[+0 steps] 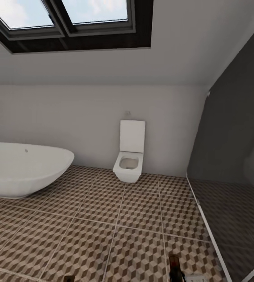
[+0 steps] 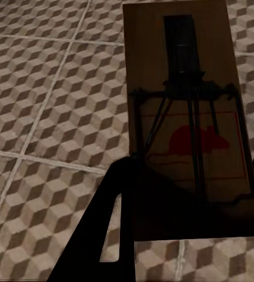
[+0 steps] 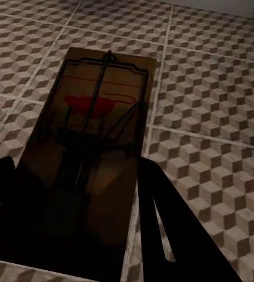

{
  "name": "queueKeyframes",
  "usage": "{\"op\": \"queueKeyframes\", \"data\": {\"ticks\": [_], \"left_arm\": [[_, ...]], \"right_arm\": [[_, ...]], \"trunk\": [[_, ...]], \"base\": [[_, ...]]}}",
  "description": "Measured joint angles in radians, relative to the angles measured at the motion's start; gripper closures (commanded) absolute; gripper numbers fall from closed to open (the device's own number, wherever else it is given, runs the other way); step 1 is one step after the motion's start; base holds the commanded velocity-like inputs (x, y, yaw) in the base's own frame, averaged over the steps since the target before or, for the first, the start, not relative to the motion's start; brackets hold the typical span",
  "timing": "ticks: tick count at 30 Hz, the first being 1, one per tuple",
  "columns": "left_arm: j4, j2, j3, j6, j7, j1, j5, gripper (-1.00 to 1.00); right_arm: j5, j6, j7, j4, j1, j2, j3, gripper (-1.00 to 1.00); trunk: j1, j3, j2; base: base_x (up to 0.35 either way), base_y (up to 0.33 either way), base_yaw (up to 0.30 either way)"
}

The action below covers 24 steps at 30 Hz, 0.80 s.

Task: Take the four mousetraps from the cabinet in the bathroom and place them on the bathroom floor. Make sure all four end up on the same floor surface, and ensure that at least two of them are either under or directly next to the same bathroom sink.

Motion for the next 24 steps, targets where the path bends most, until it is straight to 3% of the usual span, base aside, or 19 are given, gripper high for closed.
{"op": "queueKeyframes", "data": {"ticks": [24], "left_arm": [[0.000, 0.000, 0.000, 0.000, 0.000, 0.000, 0.000, 1.00]], "right_arm": [[0.001, 0.000, 0.000, 0.014, 0.000, 0.000, 0.001, 1.00]], "trunk": [[0.000, 0.000, 0.000]], "base": [[0.000, 0.000, 0.257]]}}
